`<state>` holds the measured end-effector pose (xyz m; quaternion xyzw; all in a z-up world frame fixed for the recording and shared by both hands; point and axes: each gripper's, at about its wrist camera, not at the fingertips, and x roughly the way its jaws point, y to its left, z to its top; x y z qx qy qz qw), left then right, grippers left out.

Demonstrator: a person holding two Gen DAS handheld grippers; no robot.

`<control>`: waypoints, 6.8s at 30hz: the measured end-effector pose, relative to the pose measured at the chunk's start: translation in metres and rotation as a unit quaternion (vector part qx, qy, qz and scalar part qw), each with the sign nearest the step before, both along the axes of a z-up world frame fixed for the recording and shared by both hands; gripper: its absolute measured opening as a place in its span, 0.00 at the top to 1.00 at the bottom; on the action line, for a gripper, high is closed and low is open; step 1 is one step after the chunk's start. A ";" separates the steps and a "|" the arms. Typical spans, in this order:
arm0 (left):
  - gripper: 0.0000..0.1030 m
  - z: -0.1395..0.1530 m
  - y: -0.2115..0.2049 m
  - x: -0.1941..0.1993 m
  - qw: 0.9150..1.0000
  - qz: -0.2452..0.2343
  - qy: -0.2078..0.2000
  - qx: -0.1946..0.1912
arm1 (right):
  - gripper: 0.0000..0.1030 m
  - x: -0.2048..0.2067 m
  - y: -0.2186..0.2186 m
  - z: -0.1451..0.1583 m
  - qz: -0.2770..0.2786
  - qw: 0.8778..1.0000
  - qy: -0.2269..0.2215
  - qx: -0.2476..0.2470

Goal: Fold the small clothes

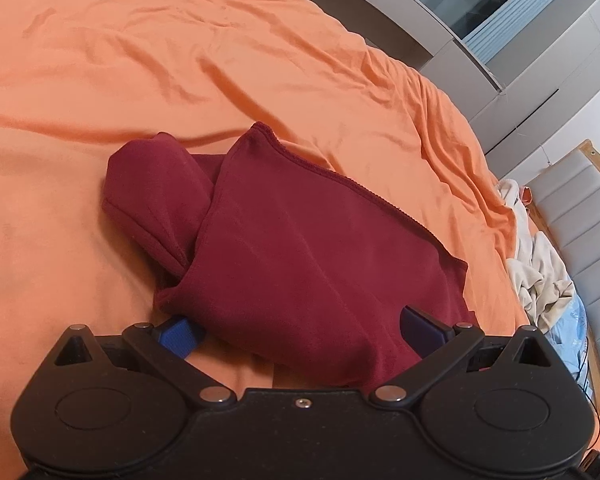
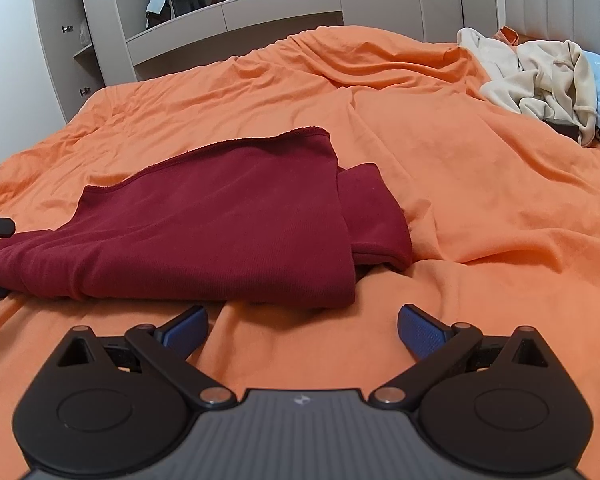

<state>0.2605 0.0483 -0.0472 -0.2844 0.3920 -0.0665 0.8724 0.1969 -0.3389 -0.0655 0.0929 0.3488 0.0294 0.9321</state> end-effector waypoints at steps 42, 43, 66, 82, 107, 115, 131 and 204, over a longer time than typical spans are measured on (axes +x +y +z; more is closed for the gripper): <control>0.01 -0.021 0.017 -0.012 0.997 0.023 -0.048 -0.050 | 0.00 0.040 0.146 -0.005 0.155 0.958 -0.128 -0.204; 0.01 -0.021 0.017 -0.012 0.997 0.023 -0.048 -0.049 | 0.00 0.040 0.146 -0.006 0.155 0.958 -0.129 -0.204; 0.30 -0.023 0.013 -0.012 0.991 0.124 -0.056 -0.016 | 0.00 0.040 0.141 -0.007 0.155 0.959 -0.128 -0.199; 0.72 -0.006 0.014 -0.005 0.988 0.133 -0.084 0.006 | 0.00 0.044 0.121 0.011 0.150 0.968 -0.102 -0.171; 0.81 0.038 -0.213 0.020 0.907 -0.346 -0.195 0.141 | 0.00 -0.053 -0.068 0.077 -0.088 0.971 -0.080 -0.209; 0.77 0.008 -0.224 0.004 0.905 -0.358 -0.166 0.161 | 0.00 -0.048 -0.082 0.073 -0.083 0.978 -0.081 -0.175; 0.01 0.024 -0.166 -0.044 0.934 -0.305 -0.161 0.091 | 0.00 0.001 -0.045 0.086 0.011 0.983 -0.113 -0.142; 0.01 -0.008 -0.121 0.023 0.981 -0.171 -0.035 0.084 | 0.96 0.058 -0.121 -0.001 -0.045 0.975 -0.014 0.215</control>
